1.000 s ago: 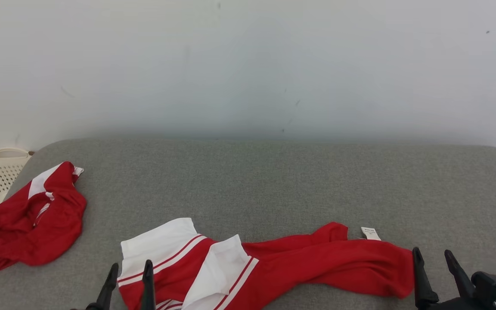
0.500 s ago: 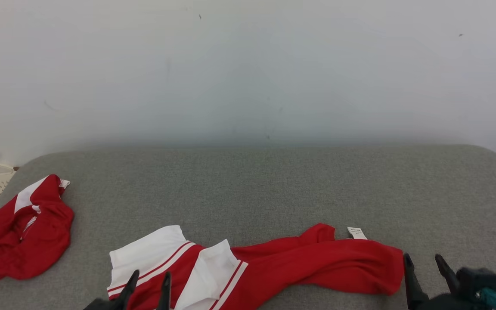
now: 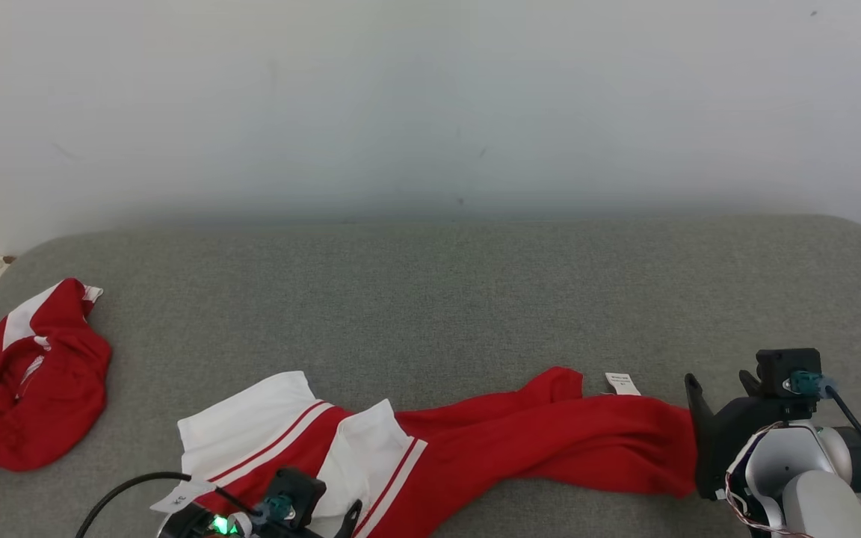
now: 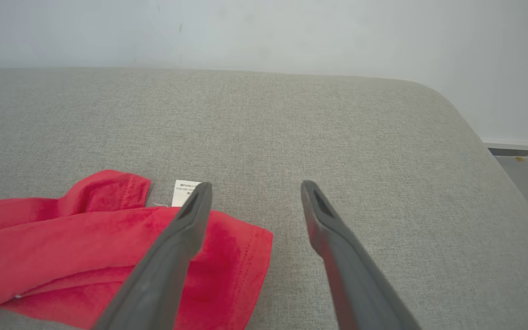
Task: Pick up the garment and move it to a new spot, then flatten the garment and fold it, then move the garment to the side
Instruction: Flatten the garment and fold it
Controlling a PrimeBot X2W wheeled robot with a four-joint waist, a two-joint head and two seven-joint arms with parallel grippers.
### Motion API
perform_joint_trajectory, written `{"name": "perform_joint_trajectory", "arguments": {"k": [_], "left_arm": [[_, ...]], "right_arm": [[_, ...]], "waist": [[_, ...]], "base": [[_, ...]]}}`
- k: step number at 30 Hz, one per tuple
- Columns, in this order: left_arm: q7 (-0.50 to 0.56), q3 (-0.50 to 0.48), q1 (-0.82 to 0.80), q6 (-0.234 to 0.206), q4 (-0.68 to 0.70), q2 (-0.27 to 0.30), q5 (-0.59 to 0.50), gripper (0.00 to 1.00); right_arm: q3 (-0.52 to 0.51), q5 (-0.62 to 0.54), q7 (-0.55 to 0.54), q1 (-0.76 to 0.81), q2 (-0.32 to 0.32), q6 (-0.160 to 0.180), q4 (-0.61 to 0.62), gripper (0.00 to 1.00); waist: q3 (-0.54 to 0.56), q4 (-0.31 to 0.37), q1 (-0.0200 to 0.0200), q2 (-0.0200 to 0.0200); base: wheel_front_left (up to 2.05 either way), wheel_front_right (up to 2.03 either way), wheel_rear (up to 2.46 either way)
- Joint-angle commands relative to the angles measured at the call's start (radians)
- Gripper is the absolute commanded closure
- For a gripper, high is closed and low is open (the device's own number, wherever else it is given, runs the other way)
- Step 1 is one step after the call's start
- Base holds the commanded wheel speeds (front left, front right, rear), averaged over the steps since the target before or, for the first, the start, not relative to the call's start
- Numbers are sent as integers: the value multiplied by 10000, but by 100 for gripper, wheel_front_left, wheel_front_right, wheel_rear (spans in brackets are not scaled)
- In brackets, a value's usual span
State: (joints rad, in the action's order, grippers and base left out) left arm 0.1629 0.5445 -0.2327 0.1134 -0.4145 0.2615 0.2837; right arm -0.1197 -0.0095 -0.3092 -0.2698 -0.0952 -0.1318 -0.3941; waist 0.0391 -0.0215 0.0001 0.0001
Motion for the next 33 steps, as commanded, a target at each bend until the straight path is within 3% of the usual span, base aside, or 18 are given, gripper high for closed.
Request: {"name": "perform_joint_trajectory", "arguments": {"k": [1,7,14,30,31,32,33], "left_arm": [[83,41,-30,-14,61,136,-120,0],[259,449,276,75,679,630,-95,0],[277,672,-154,-151,526,583,-356,0],[413,1014,-321,-122,452,933,-343,0],[361,1048,-367,-136,366,895,-380,12],[281,1093,-401,-152,282,824,-414,36],[201,1103,-448,-170,212,760,-434,53]], "right_arm": [[1,44,72,-28,-85,23,-69,0],[-84,100,286,-26,-147,23,-418,0],[-1,21,282,-9,-153,23,-700,0],[-30,82,392,-193,-200,23,-967,0],[-14,83,392,-203,-168,23,-992,0],[12,67,386,-214,-145,23,-1029,0],[34,51,382,-235,-127,23,-1068,0]], "waist": [[-58,-95,-1,-1],[-104,-219,-1,-1],[-211,-175,-1,-1],[-307,-41,-1,-1],[-312,-34,-1,-1],[-321,-27,-1,-1],[-328,-16,-1,-1]], "base": [[0,0,0],[0,0,0],[0,0,0],[0,0,0],[0,0,0],[0,0,0],[0,0,0]]}}
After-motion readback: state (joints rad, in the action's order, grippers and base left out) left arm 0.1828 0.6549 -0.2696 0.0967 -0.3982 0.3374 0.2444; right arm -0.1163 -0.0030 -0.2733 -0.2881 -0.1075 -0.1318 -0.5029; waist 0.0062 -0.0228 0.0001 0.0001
